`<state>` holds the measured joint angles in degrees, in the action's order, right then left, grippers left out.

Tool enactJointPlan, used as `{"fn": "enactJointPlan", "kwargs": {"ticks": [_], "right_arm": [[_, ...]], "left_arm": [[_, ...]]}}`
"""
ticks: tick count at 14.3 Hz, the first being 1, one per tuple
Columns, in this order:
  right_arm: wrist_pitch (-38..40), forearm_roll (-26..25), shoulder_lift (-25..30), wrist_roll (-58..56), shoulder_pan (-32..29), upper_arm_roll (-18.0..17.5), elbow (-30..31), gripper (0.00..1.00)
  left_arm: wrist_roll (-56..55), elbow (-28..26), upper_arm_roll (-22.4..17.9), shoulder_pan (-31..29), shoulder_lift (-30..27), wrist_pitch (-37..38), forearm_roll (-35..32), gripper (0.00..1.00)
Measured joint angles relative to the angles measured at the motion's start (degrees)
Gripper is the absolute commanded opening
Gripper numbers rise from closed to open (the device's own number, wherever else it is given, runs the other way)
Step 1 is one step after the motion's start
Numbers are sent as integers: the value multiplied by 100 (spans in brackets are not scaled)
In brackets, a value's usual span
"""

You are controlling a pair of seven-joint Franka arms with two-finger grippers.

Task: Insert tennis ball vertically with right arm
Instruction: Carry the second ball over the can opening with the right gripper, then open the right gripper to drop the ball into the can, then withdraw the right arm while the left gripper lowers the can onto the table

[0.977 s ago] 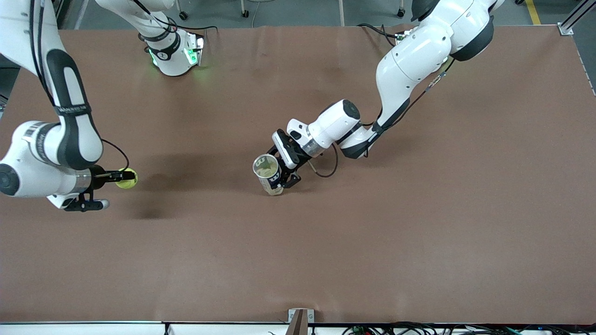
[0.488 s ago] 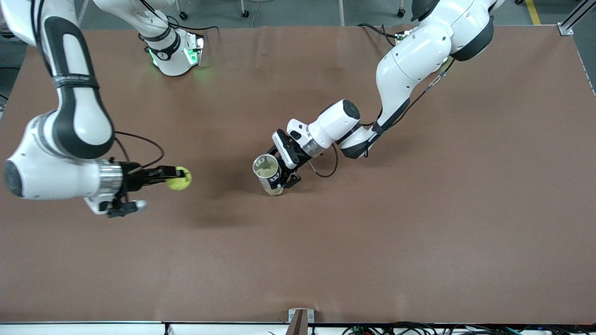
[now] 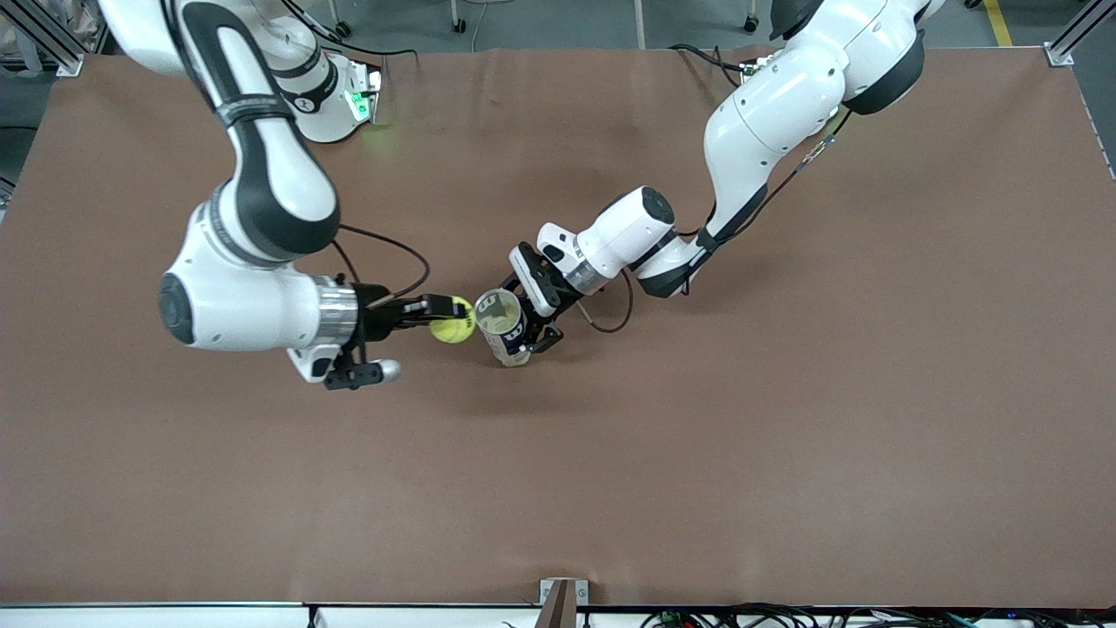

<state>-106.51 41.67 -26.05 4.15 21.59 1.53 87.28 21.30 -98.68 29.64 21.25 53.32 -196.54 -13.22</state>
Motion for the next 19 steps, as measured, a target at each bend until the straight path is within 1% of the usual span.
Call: {"fn": "enactJointPlan", "kwargs": {"ticks": [3,7,8,9,10,11,19], "right_arm": [[-152,8,-87,237,333,0,0,7],[-157,8,-159,239,335,67,0,9],[-156,8,-159,239,333,73,-1,20],[-155,8,-159,239,336,73,-1,64],[-155,8,-159,239,341,72,0,99],[-155,8,-159,239,344,70,0,100],[-99,4,-159,239,345,74,0,100]], "left_arm": [[0,1,0,0,0,0,0,79],[0,2,0,0,0,0,0,79],[0,2,0,0,0,0,0,79],[0,2,0,0,0,0,0,79],[0,3,0,0,0,0,0,79],[0,3,0,0,0,0,0,79],[0,3,-1,1,4,-2,0,79]]}}
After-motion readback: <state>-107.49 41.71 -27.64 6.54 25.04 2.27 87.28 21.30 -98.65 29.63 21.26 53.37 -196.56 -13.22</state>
